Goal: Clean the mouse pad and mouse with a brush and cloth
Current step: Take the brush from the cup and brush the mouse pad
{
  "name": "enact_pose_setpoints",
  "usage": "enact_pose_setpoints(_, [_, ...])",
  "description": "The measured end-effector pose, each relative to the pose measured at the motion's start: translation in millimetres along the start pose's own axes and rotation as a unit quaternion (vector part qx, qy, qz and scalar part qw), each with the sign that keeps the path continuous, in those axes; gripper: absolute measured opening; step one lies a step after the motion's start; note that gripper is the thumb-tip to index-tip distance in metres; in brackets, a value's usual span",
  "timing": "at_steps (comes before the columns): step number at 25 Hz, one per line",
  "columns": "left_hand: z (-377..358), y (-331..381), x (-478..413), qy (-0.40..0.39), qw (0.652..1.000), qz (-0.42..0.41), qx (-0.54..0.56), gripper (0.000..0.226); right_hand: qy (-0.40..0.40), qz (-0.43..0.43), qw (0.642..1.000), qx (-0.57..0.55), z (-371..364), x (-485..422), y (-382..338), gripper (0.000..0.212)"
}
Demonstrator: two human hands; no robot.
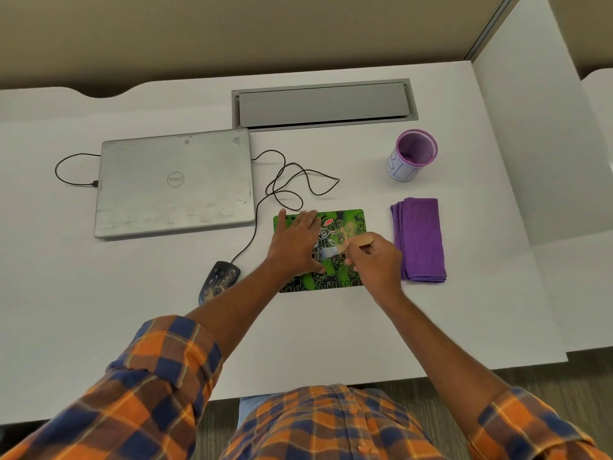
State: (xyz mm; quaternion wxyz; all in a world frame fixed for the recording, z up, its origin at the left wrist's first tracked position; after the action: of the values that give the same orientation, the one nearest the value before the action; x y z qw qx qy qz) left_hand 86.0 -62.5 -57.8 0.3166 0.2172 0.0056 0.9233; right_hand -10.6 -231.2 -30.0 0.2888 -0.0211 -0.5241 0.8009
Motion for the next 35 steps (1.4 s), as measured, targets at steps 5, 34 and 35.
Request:
enact_pose_setpoints(5, [0.5, -0.2, 0.9, -0.003, 1.0, -0.001, 0.0, 0.13, 0.038, -0.016, 0.999, 0.01, 34.8, -6.3, 14.2, 0.007])
enact_pose_setpoints(34, [3.5, 2.2, 2.6, -0.007, 1.0, 0.005, -0.004, 0.128, 0.031, -0.066, 0.997, -0.016, 43.4, 17.5, 32.1, 0.01])
enact_pose_setpoints(35, [3.8, 2.2, 2.5, -0.008, 1.0, 0.005, -0.005, 0.128, 0.036, -0.063, 0.997, -0.011, 47.3, 17.2, 31.8, 0.011])
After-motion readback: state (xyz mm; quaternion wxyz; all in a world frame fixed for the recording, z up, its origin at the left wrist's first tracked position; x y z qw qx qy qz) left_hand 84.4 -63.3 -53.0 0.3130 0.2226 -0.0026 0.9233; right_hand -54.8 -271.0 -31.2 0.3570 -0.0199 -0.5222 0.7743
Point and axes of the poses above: each hand's wrist, its own x-axis away from the middle knuckle, its own z-axis out of the back of the hand, y = z × x, the point moved 6 cm from there along -x, towards the middle knuckle
